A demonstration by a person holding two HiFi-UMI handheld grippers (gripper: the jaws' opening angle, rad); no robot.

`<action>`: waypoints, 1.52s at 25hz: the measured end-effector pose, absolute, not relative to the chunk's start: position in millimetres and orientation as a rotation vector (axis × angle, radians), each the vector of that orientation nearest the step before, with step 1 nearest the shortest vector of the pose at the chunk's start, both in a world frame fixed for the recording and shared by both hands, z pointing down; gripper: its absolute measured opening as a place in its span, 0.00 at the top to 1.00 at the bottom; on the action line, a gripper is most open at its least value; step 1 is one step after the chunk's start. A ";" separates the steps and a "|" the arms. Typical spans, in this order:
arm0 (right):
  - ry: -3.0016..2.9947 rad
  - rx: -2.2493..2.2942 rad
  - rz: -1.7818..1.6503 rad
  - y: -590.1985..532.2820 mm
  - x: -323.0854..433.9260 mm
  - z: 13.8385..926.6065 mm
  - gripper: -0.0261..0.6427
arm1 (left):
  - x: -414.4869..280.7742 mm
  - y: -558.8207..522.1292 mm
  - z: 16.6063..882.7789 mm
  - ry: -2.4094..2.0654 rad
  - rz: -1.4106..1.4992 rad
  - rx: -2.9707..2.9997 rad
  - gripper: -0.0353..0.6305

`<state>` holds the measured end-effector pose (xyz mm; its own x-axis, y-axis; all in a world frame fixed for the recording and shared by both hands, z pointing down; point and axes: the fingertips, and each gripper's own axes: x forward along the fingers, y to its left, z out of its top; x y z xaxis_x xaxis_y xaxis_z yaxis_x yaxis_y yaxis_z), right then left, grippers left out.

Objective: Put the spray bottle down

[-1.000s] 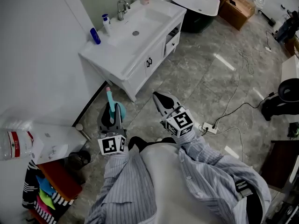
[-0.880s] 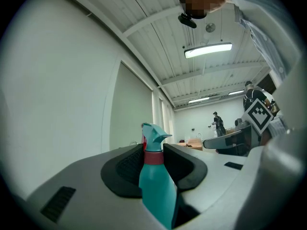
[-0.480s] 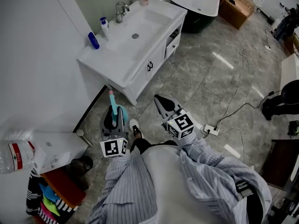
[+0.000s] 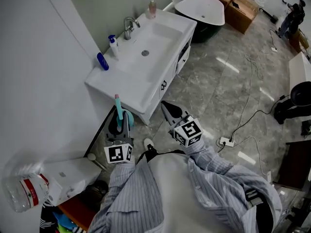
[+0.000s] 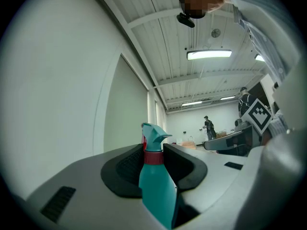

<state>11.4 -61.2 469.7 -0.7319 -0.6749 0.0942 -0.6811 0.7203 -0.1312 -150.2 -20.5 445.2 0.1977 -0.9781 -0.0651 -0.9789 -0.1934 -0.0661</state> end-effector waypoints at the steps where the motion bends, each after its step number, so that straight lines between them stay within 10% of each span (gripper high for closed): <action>1: -2.873 1.145 0.243 -69.1 2.9 468.5 0.94 | -159.3 -29.8 444.0 1.924 0.015 -2.364 0.76; 38: -2.782 1.051 0.294 -271.7 -77.0 519.6 0.94 | -225.8 -262.0 525.8 1.937 0.050 -2.455 0.76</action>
<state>-77.0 -271.7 519.6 -0.7423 -0.6360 0.2110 -0.6661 0.7347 -0.1285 -225.8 -262.0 525.8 0.2322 -0.9721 -0.0338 -0.9725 -0.2327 0.0091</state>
